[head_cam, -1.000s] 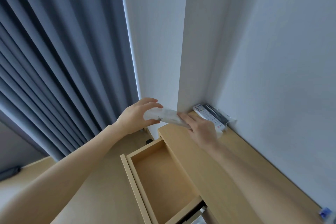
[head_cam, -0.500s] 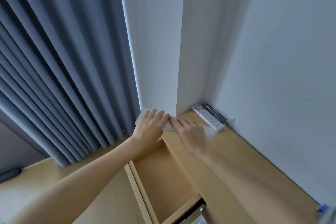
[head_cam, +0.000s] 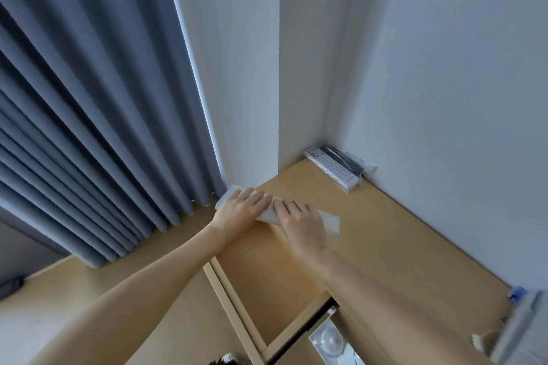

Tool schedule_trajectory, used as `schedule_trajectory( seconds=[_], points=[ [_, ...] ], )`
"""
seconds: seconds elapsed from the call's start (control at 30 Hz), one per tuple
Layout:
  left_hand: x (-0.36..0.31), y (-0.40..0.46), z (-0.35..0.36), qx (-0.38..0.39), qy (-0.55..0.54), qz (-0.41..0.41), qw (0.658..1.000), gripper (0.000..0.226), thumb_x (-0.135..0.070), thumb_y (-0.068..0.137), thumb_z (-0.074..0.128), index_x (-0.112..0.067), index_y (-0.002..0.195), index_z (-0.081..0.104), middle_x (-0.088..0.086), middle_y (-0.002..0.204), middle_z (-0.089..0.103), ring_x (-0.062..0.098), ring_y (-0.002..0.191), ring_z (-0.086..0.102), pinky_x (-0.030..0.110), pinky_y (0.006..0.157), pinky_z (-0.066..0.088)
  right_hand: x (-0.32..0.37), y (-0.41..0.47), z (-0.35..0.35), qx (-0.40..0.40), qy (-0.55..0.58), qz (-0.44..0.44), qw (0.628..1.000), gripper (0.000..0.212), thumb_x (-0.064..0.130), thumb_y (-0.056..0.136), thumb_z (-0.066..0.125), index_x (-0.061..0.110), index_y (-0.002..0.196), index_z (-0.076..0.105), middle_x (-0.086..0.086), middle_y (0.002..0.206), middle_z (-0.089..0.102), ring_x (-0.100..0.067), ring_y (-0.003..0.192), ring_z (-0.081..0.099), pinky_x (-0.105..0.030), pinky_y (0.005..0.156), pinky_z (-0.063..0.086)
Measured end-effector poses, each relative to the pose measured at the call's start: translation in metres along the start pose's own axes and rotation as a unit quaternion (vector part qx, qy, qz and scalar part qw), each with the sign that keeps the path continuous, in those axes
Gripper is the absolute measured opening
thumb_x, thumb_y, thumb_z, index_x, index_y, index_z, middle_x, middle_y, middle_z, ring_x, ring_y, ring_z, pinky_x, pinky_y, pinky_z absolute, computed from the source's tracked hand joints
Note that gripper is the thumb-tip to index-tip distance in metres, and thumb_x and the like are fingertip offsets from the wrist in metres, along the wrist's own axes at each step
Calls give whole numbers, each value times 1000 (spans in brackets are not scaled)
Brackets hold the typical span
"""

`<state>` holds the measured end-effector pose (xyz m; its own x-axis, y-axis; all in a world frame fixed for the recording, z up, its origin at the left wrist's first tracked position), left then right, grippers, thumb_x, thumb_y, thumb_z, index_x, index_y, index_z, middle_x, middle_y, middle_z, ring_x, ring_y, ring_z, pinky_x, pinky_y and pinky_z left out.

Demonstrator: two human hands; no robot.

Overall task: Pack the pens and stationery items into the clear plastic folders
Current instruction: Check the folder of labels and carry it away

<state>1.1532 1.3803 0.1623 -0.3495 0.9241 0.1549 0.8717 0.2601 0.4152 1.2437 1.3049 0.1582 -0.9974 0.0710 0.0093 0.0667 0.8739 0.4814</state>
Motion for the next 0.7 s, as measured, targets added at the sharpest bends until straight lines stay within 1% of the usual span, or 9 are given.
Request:
schedule_trajectory(
  seconds=[0.07,0.13,0.2,0.23,0.37,0.47,0.57,0.63,0.7],
  points=[
    [2,-9,12,3,-11,34,999,31,-7,82,41,-10,104,62,4,93,71,24,79,69,30,57,55,7,-14,13,41,-4,20,999,58,9,47,88,13,101,69,-4,85,69,-20,73,65,-29,65,54],
    [7,-20,24,5,-30,75,997,34,-1,76,59,-11,108,53,4,94,71,23,78,69,29,58,55,15,-29,26,76,0,36,996,70,11,44,89,11,109,63,-10,93,68,-24,79,66,-32,73,57],
    [13,-30,38,30,-56,110,992,65,0,55,83,-11,110,49,6,95,72,23,80,70,29,60,56,23,-40,37,99,3,60,993,78,12,43,90,11,114,56,-11,94,67,-24,81,66,-32,75,57],
    [17,-34,43,47,-66,120,989,75,-1,47,88,-11,110,48,6,95,73,23,80,70,28,60,56,29,-44,42,111,1,74,991,79,13,43,90,11,115,56,-10,93,68,-24,80,66,-31,74,57],
    [27,-47,57,76,-96,179,976,84,-5,37,92,-11,107,48,5,92,73,23,79,71,28,57,56,58,-53,56,141,-7,140,980,78,15,39,92,9,111,63,-9,90,69,-22,76,68,-28,66,57],
    [34,-56,74,95,-110,223,964,86,-6,37,92,-11,109,47,6,95,73,26,82,71,32,61,58,75,-60,69,165,-20,187,968,97,18,31,95,9,117,52,-10,94,69,-21,79,69,-29,68,58],
    [29,-59,91,127,-117,252,952,85,-10,38,93,-10,111,49,7,96,73,28,83,71,35,64,59,81,-71,79,179,-28,230,956,107,16,23,95,9,118,46,-12,96,69,-24,80,69,-31,69,58],
    [21,-60,103,134,-123,272,945,82,-13,38,92,-10,111,53,6,96,72,29,84,71,37,66,59,82,-81,83,175,-38,261,949,104,14,26,94,9,118,46,-12,96,69,-24,80,69,-31,69,58],
    [7,-62,112,138,-141,280,939,81,-12,40,90,-11,110,49,5,92,72,28,84,70,36,67,59,80,-95,86,171,-48,278,944,94,10,34,91,9,117,47,-11,94,70,-24,80,69,-31,66,57]
  ],
)
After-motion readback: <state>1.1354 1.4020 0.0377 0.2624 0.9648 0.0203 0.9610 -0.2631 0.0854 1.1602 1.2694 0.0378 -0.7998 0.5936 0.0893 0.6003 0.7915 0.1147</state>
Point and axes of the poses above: each hand's wrist, its own y-axis towards the middle knuckle, its own z-axis out of the palm, x = y × z, the point moved 6 cm from there along y, towards the middle knuckle
